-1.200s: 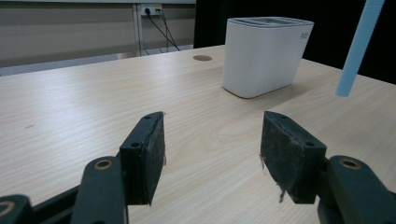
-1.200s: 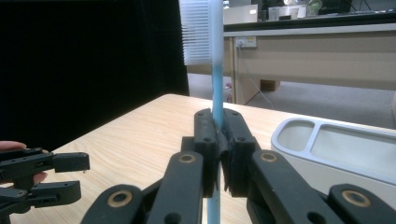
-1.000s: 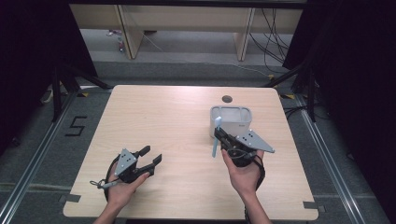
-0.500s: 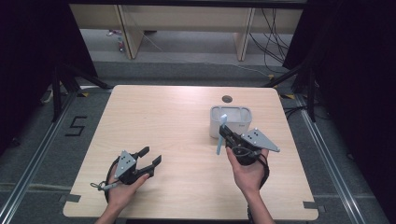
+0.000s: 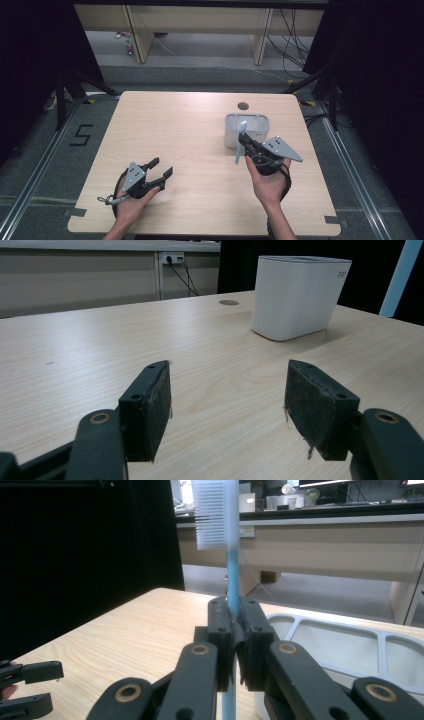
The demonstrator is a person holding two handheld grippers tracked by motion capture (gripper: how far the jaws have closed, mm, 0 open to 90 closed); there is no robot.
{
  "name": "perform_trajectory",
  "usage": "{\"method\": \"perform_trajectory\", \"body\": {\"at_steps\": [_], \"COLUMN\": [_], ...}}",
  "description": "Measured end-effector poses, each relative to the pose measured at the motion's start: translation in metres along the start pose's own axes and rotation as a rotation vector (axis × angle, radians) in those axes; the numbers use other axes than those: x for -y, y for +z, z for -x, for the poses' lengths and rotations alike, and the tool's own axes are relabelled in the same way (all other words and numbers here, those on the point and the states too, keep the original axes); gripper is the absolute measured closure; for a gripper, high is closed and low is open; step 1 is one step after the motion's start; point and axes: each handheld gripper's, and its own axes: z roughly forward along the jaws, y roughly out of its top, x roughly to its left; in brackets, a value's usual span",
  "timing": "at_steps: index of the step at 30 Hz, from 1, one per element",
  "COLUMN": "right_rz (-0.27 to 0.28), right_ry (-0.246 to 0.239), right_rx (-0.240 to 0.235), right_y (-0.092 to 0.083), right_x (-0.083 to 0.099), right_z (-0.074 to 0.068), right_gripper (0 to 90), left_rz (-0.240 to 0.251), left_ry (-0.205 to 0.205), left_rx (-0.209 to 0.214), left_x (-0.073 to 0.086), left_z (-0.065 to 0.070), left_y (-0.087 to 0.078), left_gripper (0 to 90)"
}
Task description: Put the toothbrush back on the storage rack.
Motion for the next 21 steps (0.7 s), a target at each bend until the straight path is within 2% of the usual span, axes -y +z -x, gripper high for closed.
{"method": "perform_trajectory", "body": {"at_steps": [2, 4, 6, 8, 9, 10, 11, 15, 17, 18, 19, 20, 21], "right_rz": [-0.006, -0.002, -0.007, -0.002, -0.001, -0.005, -0.009, -0.004, 0.001, 0.0, 0.003, 0.006, 0.01], "right_ry": [0.021, 0.008, 0.019, 0.019, -0.005, 0.001, 0.004, 0.02, 0.005, 0.013, 0.001, -0.006, 0.008], "right_rx": [0.014, 0.005, 0.012, 0.014, 0.025, 0.023, 0.027, 0.029, 0.042, 0.039, 0.044, 0.051, 0.047], "right_y": [-0.002, -0.001, -0.001, -0.001, -0.001, -0.002, -0.002, -0.002, -0.003, -0.003, -0.003, -0.003, -0.003], "right_x": [0.0, 0.0, 0.0, 0.001, 0.0, 0.0, 0.0, -0.002, -0.003, -0.004, -0.004, -0.005, -0.005], "right_z": [0.0, 0.002, 0.002, 0.004, 0.006, 0.006, 0.007, 0.009, 0.012, 0.012, 0.014, 0.015, 0.015], "right_gripper": [86.0, 86.0, 86.0, 86.0, 86.0, 86.0, 86.0, 86.0, 86.0, 86.0, 86.0, 86.0, 86.0], "left_rz": [0.001, 0.0, 0.002, 0.034, 0.032, 0.032, -0.001, -0.001, 0.034, 0.031, 0.029, -0.003, -0.003], "left_ry": [0.001, 0.007, 0.002, 0.016, 0.015, 0.017, -0.003, -0.001, 0.014, 0.012, 0.011, -0.005, -0.003], "left_rx": [0.002, 0.003, 0.002, 0.019, 0.017, 0.019, -0.001, 0.0, 0.019, 0.016, 0.015, -0.003, -0.003], "left_x": [0.0, 0.0, 0.0, 0.0, 0.001, 0.0, 0.0, 0.0, 0.0, 0.0, 0.0, 0.0, 0.0], "left_z": [0.001, 0.001, 0.001, -0.001, -0.001, -0.001, 0.001, 0.001, -0.001, -0.001, -0.001, 0.001, 0.001], "left_y": [0.0, 0.0, 0.0, 0.002, 0.002, 0.002, -0.001, -0.001, 0.002, 0.002, 0.002, -0.001, -0.001], "left_gripper": [34.8, 34.6, 34.5, 34.5, 34.5, 34.4, 34.5, 34.5, 34.5, 34.5, 34.5, 34.6, 34.7]}}
